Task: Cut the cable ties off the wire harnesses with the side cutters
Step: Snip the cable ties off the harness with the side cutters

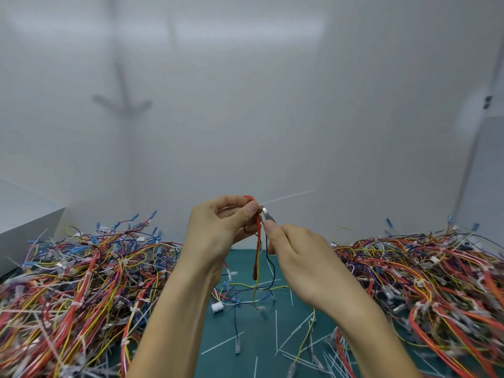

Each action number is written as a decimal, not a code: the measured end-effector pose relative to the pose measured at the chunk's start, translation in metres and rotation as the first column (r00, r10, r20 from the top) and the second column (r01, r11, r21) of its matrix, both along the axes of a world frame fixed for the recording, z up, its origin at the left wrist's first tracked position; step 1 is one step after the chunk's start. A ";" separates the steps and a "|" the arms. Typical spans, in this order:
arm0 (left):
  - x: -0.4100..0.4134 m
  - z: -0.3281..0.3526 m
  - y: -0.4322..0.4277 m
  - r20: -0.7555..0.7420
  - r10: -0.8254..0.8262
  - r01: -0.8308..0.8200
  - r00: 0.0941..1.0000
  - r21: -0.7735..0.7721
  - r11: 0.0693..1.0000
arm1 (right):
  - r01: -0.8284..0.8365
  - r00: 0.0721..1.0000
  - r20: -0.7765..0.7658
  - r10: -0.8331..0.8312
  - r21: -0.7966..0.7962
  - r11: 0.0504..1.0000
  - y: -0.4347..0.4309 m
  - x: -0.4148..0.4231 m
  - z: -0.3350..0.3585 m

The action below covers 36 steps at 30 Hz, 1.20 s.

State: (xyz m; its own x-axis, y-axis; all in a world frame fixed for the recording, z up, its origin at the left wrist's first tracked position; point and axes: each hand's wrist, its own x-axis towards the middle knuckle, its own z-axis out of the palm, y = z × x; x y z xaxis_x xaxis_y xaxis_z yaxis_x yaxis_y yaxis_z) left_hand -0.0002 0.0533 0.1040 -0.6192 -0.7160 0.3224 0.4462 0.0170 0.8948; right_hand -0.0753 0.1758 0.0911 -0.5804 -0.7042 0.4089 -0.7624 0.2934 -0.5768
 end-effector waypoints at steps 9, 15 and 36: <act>0.004 0.003 -0.001 0.002 -0.009 0.009 1.000 -0.054 0.998 | 0.028 0.999 -0.019 -0.029 -0.015 0.999 0.000 0.003 0.002; 0.004 0.003 -0.002 -0.002 0.019 -0.019 1.000 -0.080 0.997 | 0.041 0.999 -0.017 -0.041 0.000 0.999 0.001 0.004 0.003; 0.002 0.000 -0.003 0.038 0.028 -0.019 0.999 -0.211 0.977 | 0.031 0.998 0.054 -0.027 -0.080 0.996 -0.001 0.003 0.005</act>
State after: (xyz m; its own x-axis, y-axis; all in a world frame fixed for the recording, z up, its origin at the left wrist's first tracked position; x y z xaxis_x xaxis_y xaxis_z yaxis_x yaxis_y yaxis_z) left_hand 0.0015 0.0503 0.1039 -0.6186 -0.6494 0.4423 0.4068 0.2169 0.8874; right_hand -0.0721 0.1752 0.0964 -0.6224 -0.6526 0.4320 -0.7220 0.2656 -0.6389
